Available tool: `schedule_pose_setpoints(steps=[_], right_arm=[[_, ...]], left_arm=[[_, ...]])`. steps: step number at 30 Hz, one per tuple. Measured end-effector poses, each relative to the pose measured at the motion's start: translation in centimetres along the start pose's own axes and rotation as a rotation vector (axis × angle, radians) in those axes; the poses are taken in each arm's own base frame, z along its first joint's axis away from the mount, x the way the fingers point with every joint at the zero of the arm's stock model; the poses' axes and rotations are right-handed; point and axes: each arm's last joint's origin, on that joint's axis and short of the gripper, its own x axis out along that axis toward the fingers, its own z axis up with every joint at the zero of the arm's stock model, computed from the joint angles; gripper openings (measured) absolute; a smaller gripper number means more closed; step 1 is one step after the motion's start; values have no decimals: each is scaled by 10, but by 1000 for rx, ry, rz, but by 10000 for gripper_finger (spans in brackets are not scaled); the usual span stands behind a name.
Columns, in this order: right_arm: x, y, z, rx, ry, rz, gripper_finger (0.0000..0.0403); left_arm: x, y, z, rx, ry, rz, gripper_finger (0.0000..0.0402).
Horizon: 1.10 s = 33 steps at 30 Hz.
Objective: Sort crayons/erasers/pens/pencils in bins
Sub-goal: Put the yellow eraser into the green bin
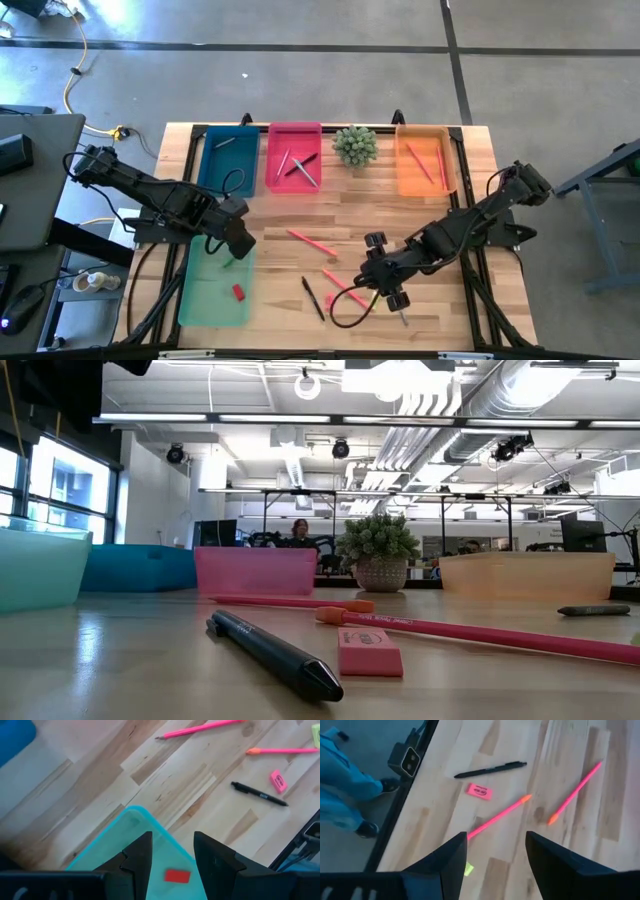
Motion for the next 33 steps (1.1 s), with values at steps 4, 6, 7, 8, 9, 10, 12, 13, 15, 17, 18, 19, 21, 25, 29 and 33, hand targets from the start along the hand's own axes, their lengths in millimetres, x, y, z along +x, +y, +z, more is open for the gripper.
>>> schedule_pose_setpoints(steps=[4, 6, 7, 8, 9, 10, 12, 13, 15, 17, 18, 19, 21, 25, 29, 33], right_arm=[[-1, 0, 0, -91, 4, 5, 195], [1, 0, -1, -132, 19, 14, 195], [3, 1, -1, -149, 25, 15, 195], [6, 2, -2, -170, 40, 15, 195], [10, 3, -3, -191, 57, 16, 195], [14, 4, -3, -207, 70, 16, 195], [24, 7, -4, -235, 96, 20, 195], [28, 8, -5, -252, 112, 20, 195], [38, 11, -7, -290, 140, 25, 195], [47, 15, -9, -332, 172, 30, 195], [52, 16, -10, -346, 183, 32, 195], [56, 18, -11, -362, 195, 35, 195], [64, 21, -13, -374, 218, 47, 195], [79, 29, -19, -389, 267, 81, 195], [95, 36, -26, -409, 317, 88, 195], [109, 44, -33, -428, 365, 92, 195]], left_arm=[[0, 0, 0, -65, -3, 1, 131], [0, 0, 0, -88, -12, 4, 131], [0, 0, 1, -99, -22, 7, 131], [0, 0, 1, -113, -30, 9, 131], [0, 0, 1, -131, -36, 11, 131], [0, 0, 1, -148, -43, 12, 131], [0, 0, 2, -184, -51, 11, 131], [0, 0, 2, -198, -52, 10, 131], [0, 0, 2, -218, -52, 7, 131], [0, 0, 2, -221, -52, 6, 131], [0, 0, 2, -221, -53, 6, 131], [0, 0, 2, -222, -52, 5, 131], [0, 0, 2, -226, -52, 5, 131], [0, 0, 2, -233, -53, 5, 131], [0, 0, 2, -244, -52, 4, 131], [0, 0, 2, -244, -52, 5, 131]])
